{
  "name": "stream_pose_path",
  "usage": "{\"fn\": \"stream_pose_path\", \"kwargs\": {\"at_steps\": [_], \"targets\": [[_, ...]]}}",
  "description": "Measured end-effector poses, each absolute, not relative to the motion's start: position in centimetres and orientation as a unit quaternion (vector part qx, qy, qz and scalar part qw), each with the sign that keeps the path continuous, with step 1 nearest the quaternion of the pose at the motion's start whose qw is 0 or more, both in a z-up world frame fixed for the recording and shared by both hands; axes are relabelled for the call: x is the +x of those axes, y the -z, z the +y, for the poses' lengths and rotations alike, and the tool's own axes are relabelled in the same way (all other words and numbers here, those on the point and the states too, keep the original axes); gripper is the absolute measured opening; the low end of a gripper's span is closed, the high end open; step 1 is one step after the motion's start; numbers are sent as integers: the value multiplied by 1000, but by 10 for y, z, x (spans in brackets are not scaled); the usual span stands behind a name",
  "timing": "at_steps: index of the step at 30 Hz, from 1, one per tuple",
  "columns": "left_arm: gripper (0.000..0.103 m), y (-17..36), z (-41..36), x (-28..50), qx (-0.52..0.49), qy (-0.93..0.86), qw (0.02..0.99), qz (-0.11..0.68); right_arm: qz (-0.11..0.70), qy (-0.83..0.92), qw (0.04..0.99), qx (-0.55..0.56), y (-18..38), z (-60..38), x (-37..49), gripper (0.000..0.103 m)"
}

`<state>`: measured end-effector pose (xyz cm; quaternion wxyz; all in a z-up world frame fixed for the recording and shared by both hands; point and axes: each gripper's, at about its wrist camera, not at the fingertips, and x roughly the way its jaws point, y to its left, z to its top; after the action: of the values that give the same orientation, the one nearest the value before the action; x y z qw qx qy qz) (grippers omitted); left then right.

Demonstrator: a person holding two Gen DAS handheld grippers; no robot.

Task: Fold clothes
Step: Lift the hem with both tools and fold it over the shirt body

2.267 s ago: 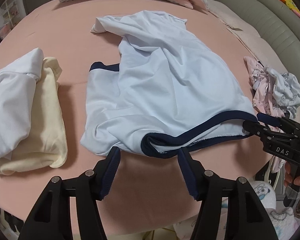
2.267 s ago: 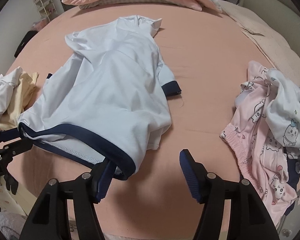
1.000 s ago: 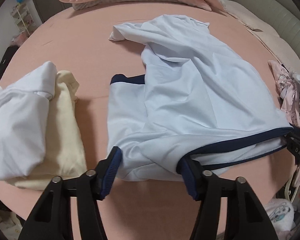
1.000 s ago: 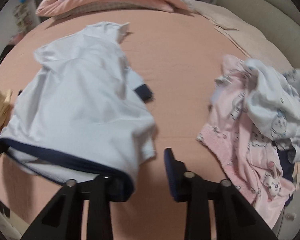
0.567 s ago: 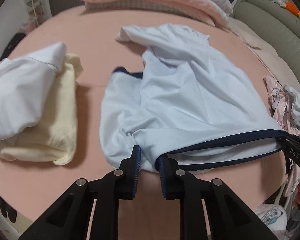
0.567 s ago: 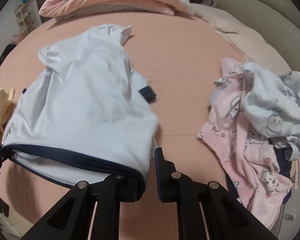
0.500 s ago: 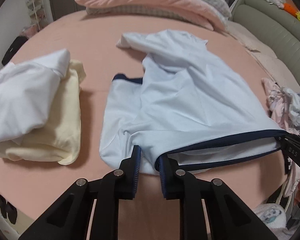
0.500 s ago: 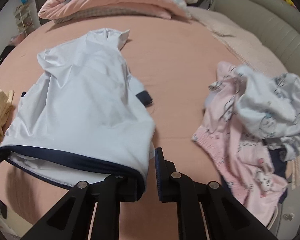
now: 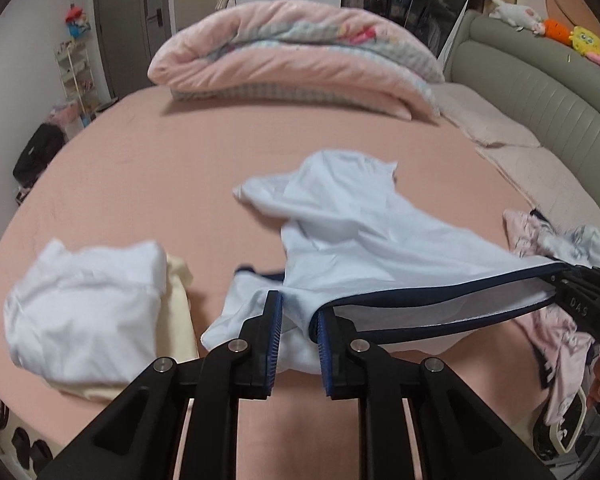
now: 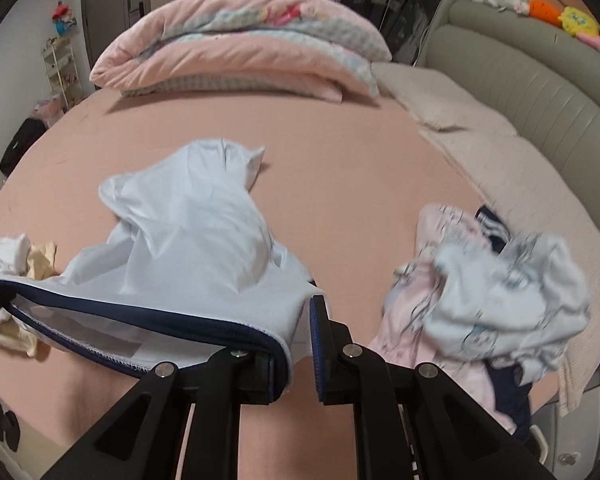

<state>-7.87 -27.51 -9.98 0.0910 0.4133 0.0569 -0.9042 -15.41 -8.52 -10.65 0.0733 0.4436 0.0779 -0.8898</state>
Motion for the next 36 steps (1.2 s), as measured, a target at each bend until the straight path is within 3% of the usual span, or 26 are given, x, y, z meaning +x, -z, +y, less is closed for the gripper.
{"fn": "stream_pose_path", "kwargs": {"at_steps": [28, 32, 36], "targets": [[15, -38, -299, -177, 313, 943, 110, 18, 89, 922, 78, 369, -8, -106, -254, 10], [15, -24, -294, -165, 316, 945, 89, 13, 91, 918, 86, 375, -5, -103, -251, 10], [15, 33, -295, -153, 374, 925, 62, 16, 98, 904, 97, 404, 20, -98, -241, 10]]}}
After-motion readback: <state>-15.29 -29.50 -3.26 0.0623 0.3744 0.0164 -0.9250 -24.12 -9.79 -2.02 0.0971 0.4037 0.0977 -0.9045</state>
